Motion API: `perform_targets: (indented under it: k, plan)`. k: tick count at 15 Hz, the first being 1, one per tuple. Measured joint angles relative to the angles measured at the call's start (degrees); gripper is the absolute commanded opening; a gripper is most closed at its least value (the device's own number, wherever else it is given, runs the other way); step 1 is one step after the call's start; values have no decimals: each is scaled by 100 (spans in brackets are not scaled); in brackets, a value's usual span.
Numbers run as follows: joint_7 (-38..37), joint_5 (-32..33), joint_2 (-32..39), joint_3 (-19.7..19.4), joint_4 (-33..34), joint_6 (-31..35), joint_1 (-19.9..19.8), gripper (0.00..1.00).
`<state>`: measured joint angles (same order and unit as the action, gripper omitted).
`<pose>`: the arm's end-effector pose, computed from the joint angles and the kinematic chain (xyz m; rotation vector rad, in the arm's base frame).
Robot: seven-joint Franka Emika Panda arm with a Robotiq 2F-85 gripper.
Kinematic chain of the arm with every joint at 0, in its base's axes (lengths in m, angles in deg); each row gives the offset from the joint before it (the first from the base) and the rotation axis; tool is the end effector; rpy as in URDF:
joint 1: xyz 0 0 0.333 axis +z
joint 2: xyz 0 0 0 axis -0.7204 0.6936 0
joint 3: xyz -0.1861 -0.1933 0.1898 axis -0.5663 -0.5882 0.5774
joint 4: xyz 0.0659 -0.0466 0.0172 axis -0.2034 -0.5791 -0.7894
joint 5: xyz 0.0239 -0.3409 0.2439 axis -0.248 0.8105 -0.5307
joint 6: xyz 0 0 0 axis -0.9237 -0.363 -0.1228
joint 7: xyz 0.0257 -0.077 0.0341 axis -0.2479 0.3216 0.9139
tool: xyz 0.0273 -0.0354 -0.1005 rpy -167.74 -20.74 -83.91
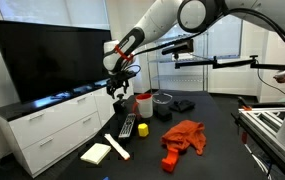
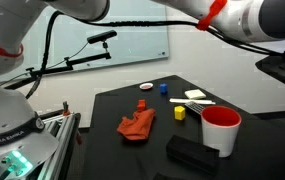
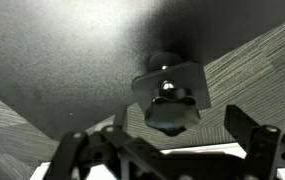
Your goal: Loosen the c-cramp on the table
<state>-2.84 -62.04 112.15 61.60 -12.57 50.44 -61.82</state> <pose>0.7534 -0.3447 0.2279 2.7825 -0.9443 0.2859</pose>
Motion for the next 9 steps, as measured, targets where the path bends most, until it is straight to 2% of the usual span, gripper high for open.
perform_targets:
  k: [1, 2, 7, 8, 9]
  plan:
    - [-2, 0, 25, 6, 38, -31, -12, 82]
    - [-3, 0, 41, 14, 61, -50, -23, 72]
    - [0, -14, 58, 57, 113, -82, -42, 33]
    - [24, -13, 58, 71, 122, -82, -49, 28]
    - [73, -13, 59, 86, 133, -82, -68, 28]
